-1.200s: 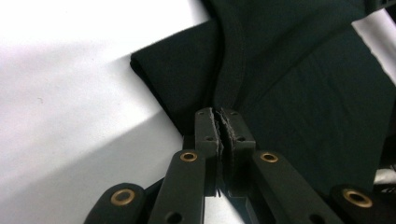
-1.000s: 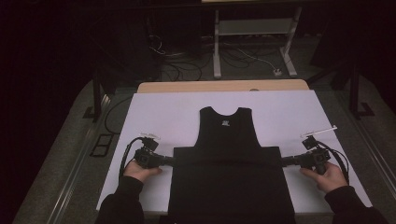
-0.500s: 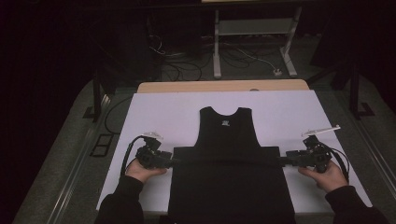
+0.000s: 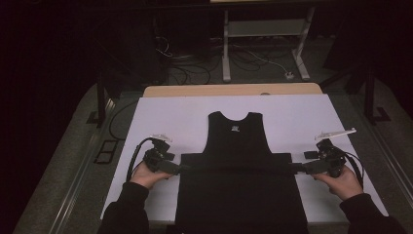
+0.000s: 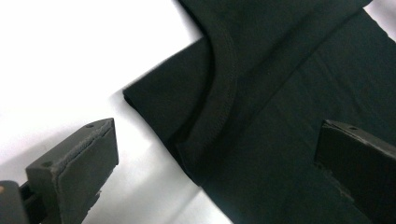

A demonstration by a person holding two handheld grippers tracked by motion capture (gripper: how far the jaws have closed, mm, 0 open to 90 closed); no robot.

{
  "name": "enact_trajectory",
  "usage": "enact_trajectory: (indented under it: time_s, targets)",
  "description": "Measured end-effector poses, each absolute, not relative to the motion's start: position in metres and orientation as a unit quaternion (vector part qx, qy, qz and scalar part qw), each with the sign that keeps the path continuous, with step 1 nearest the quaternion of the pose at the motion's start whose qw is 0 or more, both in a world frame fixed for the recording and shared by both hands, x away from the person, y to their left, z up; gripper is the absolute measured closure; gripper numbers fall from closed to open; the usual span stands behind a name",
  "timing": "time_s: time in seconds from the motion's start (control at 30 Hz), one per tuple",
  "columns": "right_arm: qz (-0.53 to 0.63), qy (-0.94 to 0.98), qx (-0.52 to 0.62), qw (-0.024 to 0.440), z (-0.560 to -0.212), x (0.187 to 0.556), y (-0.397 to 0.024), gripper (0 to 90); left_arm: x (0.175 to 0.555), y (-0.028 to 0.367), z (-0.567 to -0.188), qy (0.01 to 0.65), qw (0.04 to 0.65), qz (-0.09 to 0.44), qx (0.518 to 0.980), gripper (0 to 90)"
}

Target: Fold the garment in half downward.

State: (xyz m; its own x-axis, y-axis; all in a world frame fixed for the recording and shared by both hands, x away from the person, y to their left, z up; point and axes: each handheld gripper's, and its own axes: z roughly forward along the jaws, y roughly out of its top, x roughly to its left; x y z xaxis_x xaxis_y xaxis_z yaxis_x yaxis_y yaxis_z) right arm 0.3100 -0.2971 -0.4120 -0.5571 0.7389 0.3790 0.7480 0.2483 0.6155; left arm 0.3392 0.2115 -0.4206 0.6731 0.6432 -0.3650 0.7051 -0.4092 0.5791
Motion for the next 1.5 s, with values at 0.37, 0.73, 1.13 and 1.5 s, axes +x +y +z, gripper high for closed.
enact_trajectory:
  time_s: [0.37,0.73,1.13,1.5]
  targets:
    - [-0.386,-0.799,-0.460,-0.004,-0.406,0.317,-0.292,0.0,0.344,0.213,-0.413,0.395,0.368,-0.027,0.841,0.0]
    - [-0.393,-0.797,-0.458,-0.012,-0.393,0.327,-0.292,0.0,0.351,0.209,-0.399,0.388,0.374,-0.011,0.843,0.0]
    - [-0.397,-0.797,-0.454,-0.021,-0.374,0.341,-0.293,0.0,0.362,0.204,-0.386,0.376,0.375,-0.004,0.847,0.0]
    - [-0.397,-0.799,-0.452,-0.026,-0.366,0.354,-0.293,0.0,0.375,0.200,-0.376,0.373,0.375,-0.003,0.849,0.0]
